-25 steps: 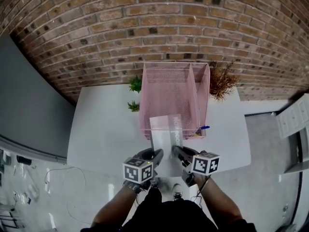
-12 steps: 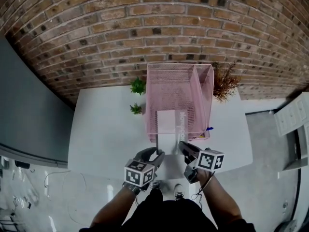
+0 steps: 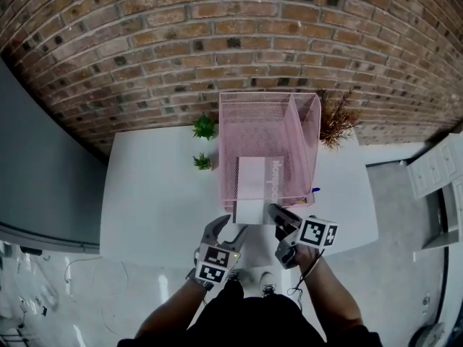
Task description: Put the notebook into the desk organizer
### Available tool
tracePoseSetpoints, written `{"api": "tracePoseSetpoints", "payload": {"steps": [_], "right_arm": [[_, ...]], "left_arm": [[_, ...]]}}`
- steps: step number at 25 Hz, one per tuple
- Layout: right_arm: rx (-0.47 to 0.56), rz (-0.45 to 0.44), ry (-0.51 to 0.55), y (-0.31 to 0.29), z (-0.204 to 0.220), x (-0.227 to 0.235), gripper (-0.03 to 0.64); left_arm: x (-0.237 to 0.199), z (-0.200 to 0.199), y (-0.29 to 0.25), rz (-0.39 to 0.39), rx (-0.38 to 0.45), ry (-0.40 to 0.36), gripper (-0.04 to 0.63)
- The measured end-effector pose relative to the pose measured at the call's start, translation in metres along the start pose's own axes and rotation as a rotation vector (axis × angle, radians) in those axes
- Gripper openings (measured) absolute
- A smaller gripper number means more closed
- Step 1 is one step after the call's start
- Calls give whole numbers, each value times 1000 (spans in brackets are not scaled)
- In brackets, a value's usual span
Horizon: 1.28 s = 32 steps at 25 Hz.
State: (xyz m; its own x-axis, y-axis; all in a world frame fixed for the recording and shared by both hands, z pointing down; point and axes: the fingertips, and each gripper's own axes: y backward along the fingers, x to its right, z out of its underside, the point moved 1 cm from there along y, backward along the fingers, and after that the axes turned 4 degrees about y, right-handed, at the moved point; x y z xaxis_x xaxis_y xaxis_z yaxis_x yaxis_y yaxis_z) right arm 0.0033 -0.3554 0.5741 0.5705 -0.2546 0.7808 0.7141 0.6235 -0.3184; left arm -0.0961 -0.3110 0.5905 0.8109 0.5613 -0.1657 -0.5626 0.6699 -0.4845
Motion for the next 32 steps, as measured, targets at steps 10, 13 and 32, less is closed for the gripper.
{"api": "tracePoseSetpoints", "payload": {"steps": [10, 13, 32], "right_arm": [[-60, 42, 125, -7, -8, 0, 42], [-120, 30, 214, -7, -7, -4, 89], [-275, 69, 661, 26, 19, -4, 298]], "left_arm": [[-7, -5, -8, -70, 26, -15, 212], [-8, -8, -9, -76, 35, 14, 212], [-6, -10, -13, -80, 18, 83, 207]]}}
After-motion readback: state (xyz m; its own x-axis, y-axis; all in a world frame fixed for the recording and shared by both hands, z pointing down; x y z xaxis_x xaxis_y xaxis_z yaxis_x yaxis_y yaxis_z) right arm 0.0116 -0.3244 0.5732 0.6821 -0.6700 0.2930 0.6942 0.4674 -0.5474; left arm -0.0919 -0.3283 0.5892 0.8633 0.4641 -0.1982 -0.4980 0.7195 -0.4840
